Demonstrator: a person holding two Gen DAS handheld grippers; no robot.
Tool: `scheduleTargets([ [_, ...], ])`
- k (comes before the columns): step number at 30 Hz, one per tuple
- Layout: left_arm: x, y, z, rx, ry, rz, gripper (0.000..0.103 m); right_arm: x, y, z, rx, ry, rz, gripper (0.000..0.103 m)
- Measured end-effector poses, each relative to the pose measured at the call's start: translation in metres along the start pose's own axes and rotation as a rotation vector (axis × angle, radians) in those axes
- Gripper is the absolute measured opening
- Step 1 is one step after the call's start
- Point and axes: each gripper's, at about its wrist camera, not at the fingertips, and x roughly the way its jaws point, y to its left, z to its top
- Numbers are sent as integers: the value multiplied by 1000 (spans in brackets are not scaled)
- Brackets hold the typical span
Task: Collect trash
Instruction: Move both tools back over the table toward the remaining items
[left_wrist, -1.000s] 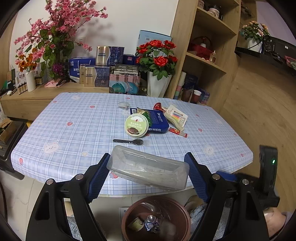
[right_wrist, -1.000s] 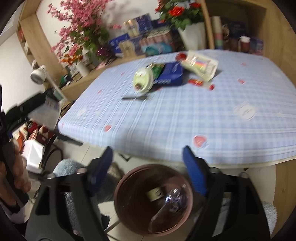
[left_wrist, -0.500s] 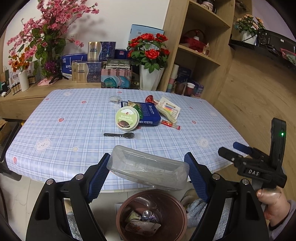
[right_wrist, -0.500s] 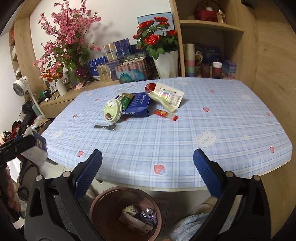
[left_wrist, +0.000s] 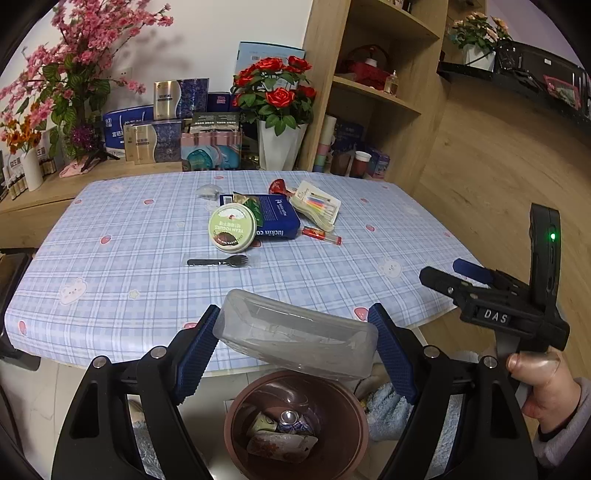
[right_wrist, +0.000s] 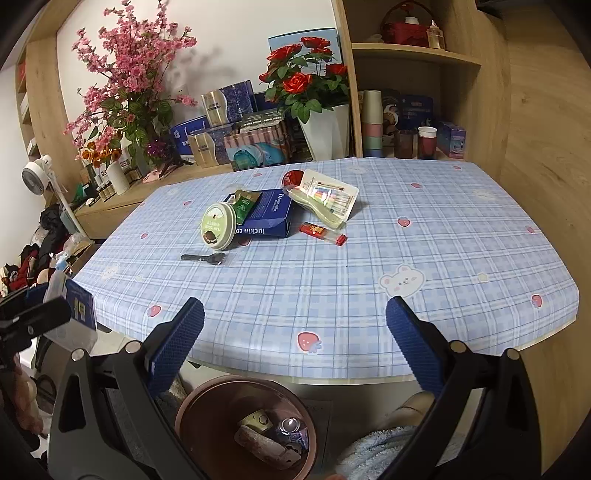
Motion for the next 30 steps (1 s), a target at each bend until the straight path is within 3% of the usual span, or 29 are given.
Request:
scheduleTargets([
  [4, 1, -6, -2, 18, 14, -31, 79, -1, -1, 0, 1, 0, -2, 97],
  [7, -1, -7, -2, 12, 3, -51, 89, -1, -1, 0, 0, -1, -3, 97],
  [10, -3, -3, -1, -13, -7, -64, 91, -2, -1, 0, 0, -2, -5, 97],
  [22, -8, 28, 8, -57, -76, 59, 91, -1, -3, 1, -14, 3, -26, 97],
  [30, 0, 42, 16, -60, -87, 92, 91, 6, -5, 1, -30, 14, -48, 97],
])
